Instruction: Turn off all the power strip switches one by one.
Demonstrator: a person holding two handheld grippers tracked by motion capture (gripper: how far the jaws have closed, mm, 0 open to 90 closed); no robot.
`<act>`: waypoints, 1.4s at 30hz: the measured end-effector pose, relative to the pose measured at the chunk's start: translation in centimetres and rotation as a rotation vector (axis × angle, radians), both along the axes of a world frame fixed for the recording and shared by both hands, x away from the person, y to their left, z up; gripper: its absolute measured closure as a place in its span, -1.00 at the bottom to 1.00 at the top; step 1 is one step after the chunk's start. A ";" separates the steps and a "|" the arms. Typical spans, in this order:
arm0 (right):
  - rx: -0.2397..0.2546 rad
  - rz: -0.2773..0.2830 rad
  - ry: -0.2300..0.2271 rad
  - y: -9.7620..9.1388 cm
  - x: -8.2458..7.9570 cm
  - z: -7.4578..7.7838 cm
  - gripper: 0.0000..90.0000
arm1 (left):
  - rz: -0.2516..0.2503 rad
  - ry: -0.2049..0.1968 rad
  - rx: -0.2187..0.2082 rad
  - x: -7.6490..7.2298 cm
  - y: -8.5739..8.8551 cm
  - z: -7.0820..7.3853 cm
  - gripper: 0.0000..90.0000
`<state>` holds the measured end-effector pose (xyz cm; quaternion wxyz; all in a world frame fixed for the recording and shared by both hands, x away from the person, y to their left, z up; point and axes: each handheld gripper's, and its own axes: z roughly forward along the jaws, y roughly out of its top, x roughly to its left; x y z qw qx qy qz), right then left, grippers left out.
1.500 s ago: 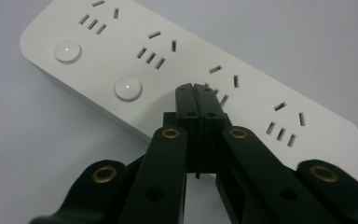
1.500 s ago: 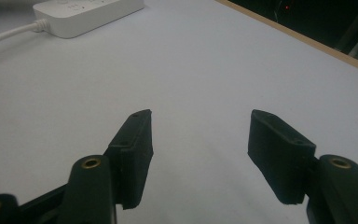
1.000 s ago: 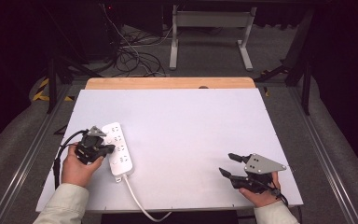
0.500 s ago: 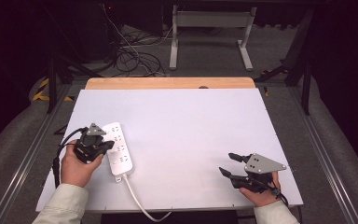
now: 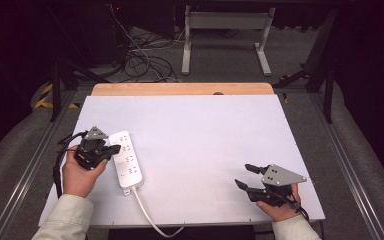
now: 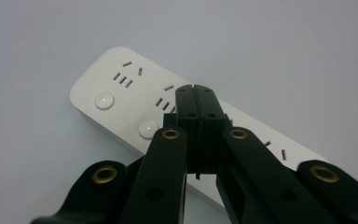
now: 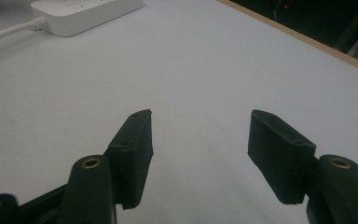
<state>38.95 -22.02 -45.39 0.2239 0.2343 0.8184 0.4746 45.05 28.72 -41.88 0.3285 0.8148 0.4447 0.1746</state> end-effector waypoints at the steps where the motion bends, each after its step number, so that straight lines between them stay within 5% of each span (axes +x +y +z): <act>1: 0.000 -0.001 0.001 0.0 0.0 0.0 -0.09 | -0.003 0.001 -0.004 0.1 0.0 0.1 1.00; 5: -0.003 0.002 0.002 0.1 0.1 -0.1 -0.09 | -0.012 -0.032 0.033 0.7 -0.2 0.3 1.00; 13: -0.004 0.001 0.007 0.0 0.1 -0.2 -0.09 | 0.013 0.025 -0.036 2.3 1.1 -0.6 1.00; 20: -0.004 0.001 0.009 0.1 0.1 -0.2 -0.09 | 0.022 0.040 -0.018 3.2 2.0 -1.5 1.00; 27: -0.006 0.003 0.008 0.1 0.1 -0.2 -0.09 | 0.017 0.033 0.033 2.5 1.5 -1.6 1.00; 42: -0.008 0.005 0.005 0.1 0.1 -0.2 -0.09 | 0.021 0.055 0.037 2.5 1.4 -2.1 1.00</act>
